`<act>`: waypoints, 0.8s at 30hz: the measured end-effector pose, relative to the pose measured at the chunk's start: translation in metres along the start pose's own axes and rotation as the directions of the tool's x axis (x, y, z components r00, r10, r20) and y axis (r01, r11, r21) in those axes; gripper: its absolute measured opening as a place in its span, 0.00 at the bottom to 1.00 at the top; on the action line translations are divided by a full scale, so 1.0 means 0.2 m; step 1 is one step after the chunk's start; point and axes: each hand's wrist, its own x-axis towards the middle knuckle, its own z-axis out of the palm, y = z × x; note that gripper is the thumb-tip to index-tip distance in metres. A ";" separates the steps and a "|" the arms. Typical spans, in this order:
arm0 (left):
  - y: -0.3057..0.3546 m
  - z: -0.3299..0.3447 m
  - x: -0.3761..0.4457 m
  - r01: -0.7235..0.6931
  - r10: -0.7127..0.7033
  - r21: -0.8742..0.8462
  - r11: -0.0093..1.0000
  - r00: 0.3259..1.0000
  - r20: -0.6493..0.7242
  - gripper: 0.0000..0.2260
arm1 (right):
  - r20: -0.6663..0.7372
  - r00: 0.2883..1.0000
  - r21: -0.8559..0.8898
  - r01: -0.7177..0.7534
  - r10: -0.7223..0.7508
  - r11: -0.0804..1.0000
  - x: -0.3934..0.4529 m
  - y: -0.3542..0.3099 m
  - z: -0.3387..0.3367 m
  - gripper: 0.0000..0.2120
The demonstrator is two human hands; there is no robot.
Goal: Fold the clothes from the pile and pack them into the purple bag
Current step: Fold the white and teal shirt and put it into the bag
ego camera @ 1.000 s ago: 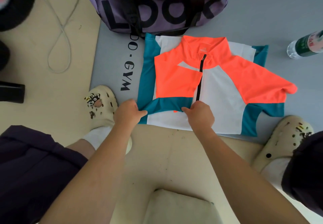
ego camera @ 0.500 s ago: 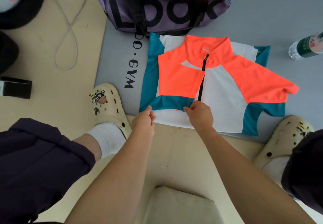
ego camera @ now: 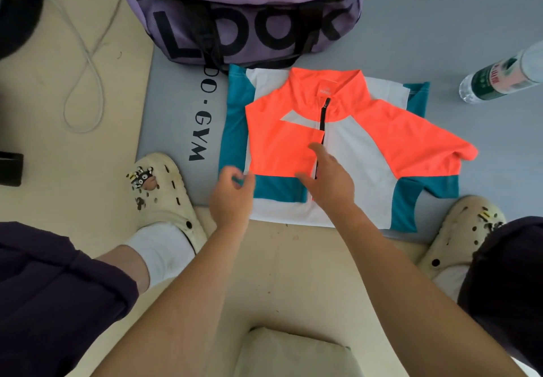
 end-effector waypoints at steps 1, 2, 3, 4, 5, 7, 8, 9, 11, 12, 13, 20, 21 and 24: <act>0.04 0.02 0.01 -0.106 0.099 0.061 0.992 0.989 0.105 0.09 | 0.050 0.997 -0.041 0.068 -0.066 0.997 0.01 0.00 -0.02 0.29; 0.08 0.04 0.03 -0.172 0.143 0.123 0.977 0.966 0.217 0.13 | 0.110 0.989 -0.077 0.102 -0.093 0.992 0.03 0.00 -0.04 0.31; 0.10 0.06 0.05 -0.196 0.132 0.193 0.961 0.945 0.300 0.17 | 0.154 0.984 -0.083 0.107 -0.094 0.991 0.04 0.00 -0.06 0.29; 0.11 0.06 0.07 -0.186 0.097 0.265 0.946 0.943 0.319 0.18 | 0.154 0.984 -0.036 0.090 -0.084 0.995 0.05 0.02 -0.08 0.26; 0.11 0.07 0.09 -0.167 0.077 0.309 0.936 0.956 0.284 0.16 | 0.096 0.993 0.073 0.055 -0.062 0.996 0.06 0.06 -0.11 0.22; 0.13 0.10 0.11 -0.184 0.138 0.324 0.928 0.977 0.161 0.13 | -0.128 0.990 0.305 -0.014 0.055 0.952 0.10 0.16 -0.22 0.15; 0.16 0.13 0.12 -0.253 0.219 0.324 0.912 0.966 0.136 0.12 | -0.236 0.963 0.355 -0.042 0.133 0.934 0.12 0.24 -0.29 0.14; 0.20 0.18 0.12 -0.347 0.315 0.320 0.881 0.937 0.149 0.12 | -0.322 0.925 0.351 -0.084 0.205 0.932 0.14 0.33 -0.36 0.13; 0.30 0.29 0.10 -0.551 0.477 0.311 0.775 0.831 0.284 0.16 | -0.408 0.851 0.292 -0.221 0.330 0.930 0.19 0.54 -0.51 0.14; 0.35 0.34 0.09 -0.619 0.511 0.303 0.724 0.777 0.367 0.18 | -0.418 0.828 0.264 -0.284 0.375 0.922 0.20 0.64 -0.58 0.15; 0.38 0.39 0.08 -0.663 0.520 0.306 0.683 0.736 0.433 0.21 | -0.414 0.818 0.229 -0.330 0.398 0.916 0.22 0.73 -0.63 0.17; 0.48 0.51 0.06 -0.570 0.375 0.342 0.747 0.786 0.491 0.23 | -0.231 0.844 -0.118 -0.518 0.483 0.847 0.36 1.00 -0.84 0.22; 0.49 0.50 0.05 -0.557 0.352 0.337 0.759 0.787 0.507 0.24 | -0.211 0.852 -0.198 -0.518 0.480 0.832 0.37 1.01 -0.85 0.19; 0.55 0.50 0.04 -0.521 0.281 0.400 0.754 0.806 0.521 0.22 | -0.139 0.868 -0.337 -0.495 0.477 0.801 0.36 1.01 -0.85 0.15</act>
